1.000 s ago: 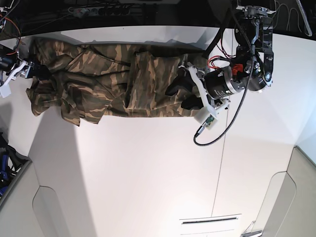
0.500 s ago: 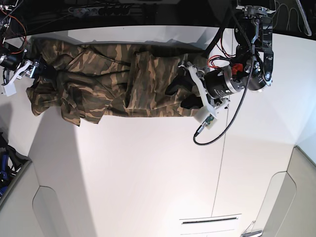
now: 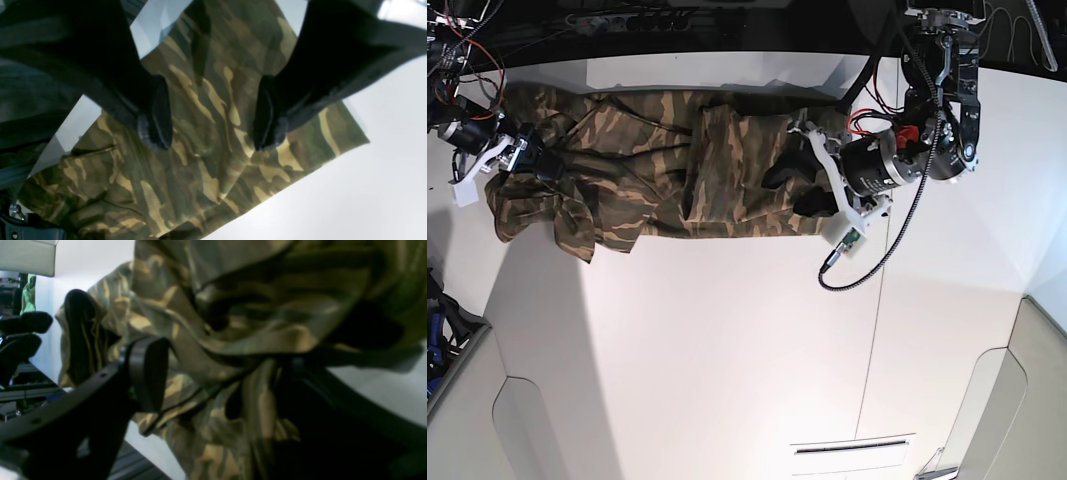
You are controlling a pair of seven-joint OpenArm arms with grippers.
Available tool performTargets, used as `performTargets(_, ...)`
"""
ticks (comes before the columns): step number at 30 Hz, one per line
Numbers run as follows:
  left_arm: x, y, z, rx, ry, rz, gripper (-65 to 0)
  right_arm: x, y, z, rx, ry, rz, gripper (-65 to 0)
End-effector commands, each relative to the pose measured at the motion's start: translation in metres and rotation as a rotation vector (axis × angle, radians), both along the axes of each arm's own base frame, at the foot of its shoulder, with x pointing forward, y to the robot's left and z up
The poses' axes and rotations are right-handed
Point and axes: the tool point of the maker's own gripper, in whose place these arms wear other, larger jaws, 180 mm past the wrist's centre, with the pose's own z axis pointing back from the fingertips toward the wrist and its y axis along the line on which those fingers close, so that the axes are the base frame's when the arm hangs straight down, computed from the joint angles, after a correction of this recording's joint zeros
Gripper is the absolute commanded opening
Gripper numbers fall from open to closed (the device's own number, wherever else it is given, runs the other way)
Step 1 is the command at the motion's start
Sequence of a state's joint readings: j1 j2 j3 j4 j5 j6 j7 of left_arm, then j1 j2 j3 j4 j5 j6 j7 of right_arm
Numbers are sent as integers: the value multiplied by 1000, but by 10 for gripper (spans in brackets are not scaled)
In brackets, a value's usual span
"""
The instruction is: Fold the T-shirt properly
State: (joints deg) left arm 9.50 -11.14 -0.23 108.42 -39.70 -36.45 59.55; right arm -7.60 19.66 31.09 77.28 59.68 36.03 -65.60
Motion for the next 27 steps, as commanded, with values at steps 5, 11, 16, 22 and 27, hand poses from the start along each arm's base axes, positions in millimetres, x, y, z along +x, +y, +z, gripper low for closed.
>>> performTargets(5,6,-3,12,-27,-41,-2,-238,8,-11,6,-37,-29,-16,-214)
performTargets(11,6,-3,12,-28,-41,-2,-238,13,-17,6,-68,-51,-42,-214)
performTargets(16,6,-3,12,-28,-41,-2,-238,14,-18,6,-73,-57,-47,-246)
performTargets(22,6,-3,12,-28,-41,-2,-238,13,-19,5,-80,-53,-46,-374)
performTargets(27,6,-3,12,-28,-41,-2,-238,12,-21,2,-101,-41,-41,-388)
